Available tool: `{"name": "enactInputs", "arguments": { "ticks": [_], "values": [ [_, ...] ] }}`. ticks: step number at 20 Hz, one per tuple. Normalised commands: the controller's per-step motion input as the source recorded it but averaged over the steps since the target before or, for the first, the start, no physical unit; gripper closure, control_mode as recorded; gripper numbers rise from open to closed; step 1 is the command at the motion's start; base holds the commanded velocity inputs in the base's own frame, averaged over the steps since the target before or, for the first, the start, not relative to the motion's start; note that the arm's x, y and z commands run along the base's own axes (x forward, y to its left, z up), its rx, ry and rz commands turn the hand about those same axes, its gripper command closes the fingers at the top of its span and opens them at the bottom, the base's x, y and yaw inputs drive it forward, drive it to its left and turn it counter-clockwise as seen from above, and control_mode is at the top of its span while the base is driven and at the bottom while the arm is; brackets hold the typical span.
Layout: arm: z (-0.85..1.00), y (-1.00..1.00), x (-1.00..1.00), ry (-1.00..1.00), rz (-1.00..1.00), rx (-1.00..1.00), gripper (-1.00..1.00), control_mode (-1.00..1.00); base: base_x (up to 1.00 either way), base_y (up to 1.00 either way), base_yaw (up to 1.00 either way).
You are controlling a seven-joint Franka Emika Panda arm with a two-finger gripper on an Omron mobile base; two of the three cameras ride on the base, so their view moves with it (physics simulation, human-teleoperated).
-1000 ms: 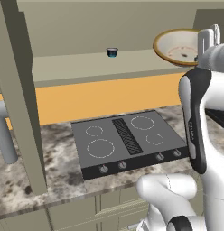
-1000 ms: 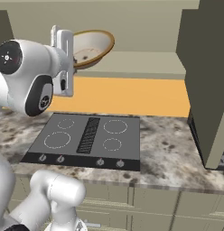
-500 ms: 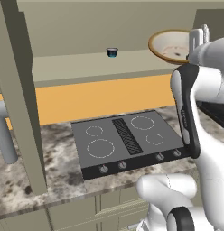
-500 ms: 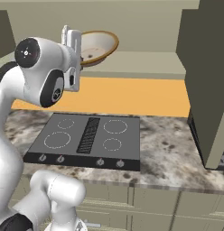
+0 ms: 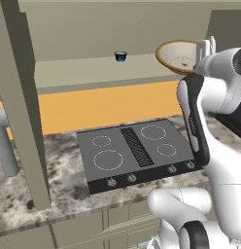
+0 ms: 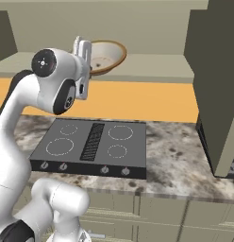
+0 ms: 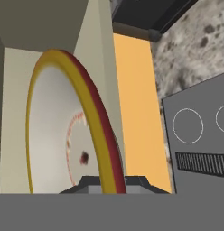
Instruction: Pick the mug and place it in the sink. Pick the bowl and place it in the open cabinet and then close the cabinet.
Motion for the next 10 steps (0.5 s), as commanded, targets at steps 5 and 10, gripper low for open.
{"name": "enactInputs", "arguments": {
  "ticks": [5, 10],
  "values": [
    [-0.19, 0.0, 0.44, 0.0, 0.0, 0.01, 1.0, -1.0, 0.0, 0.0, 0.0],
    [-0.01, -0.04, 0.41, 0.0, 0.0, 0.0, 1.0, -1.0, 0.0, 0.0, 0.0]
  ]
}}
